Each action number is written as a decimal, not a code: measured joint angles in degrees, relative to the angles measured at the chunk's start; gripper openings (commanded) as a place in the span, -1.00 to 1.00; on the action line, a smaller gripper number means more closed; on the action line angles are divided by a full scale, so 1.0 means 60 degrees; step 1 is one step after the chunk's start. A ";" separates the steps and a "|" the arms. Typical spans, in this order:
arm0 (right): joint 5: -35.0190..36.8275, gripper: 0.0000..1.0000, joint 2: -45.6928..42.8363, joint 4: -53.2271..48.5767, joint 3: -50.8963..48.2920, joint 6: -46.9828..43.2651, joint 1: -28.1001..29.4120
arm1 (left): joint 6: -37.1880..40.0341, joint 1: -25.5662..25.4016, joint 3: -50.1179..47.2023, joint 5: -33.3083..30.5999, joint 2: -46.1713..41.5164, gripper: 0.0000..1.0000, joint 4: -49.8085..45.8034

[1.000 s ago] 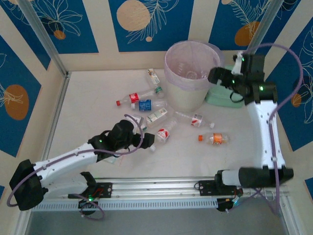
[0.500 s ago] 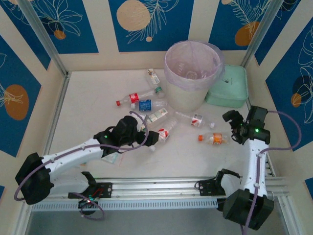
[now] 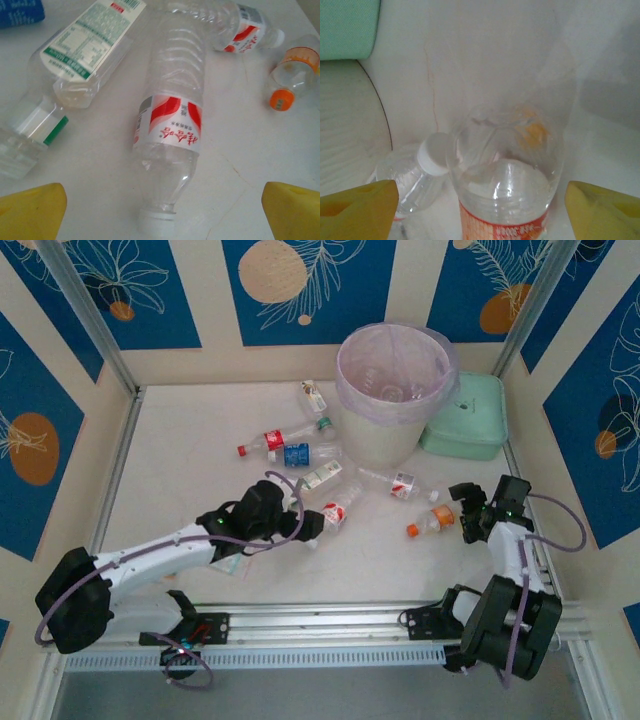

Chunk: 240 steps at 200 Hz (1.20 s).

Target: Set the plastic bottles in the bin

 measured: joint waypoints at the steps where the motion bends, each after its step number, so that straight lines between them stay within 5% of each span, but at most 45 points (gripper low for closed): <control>1: -0.0007 0.72 0.0022 0.0015 0.0000 0.0015 0.0004 | -0.0011 0.0000 -0.0007 -0.0007 0.0000 0.99 0.0004; 70: -0.0182 0.72 0.1617 0.1031 0.0000 0.0299 0.1013 | -0.0270 0.0062 -0.0197 -0.0164 -0.0244 0.99 0.0022; 133: -0.0007 0.42 0.1934 0.0973 0.0051 0.0066 0.1147 | -0.0324 0.0120 -0.0350 -0.0259 -0.0393 0.99 0.0015; 175: 0.0627 0.11 0.1075 0.0619 0.0076 -0.0521 0.1166 | -0.0339 0.0157 -0.0350 -0.0259 -0.0404 0.99 0.0018; 240: 0.1344 -0.10 -0.1082 -0.0776 0.0805 -0.1286 0.1155 | -0.0331 0.0219 -0.0160 -0.0251 0.0062 0.99 -0.0011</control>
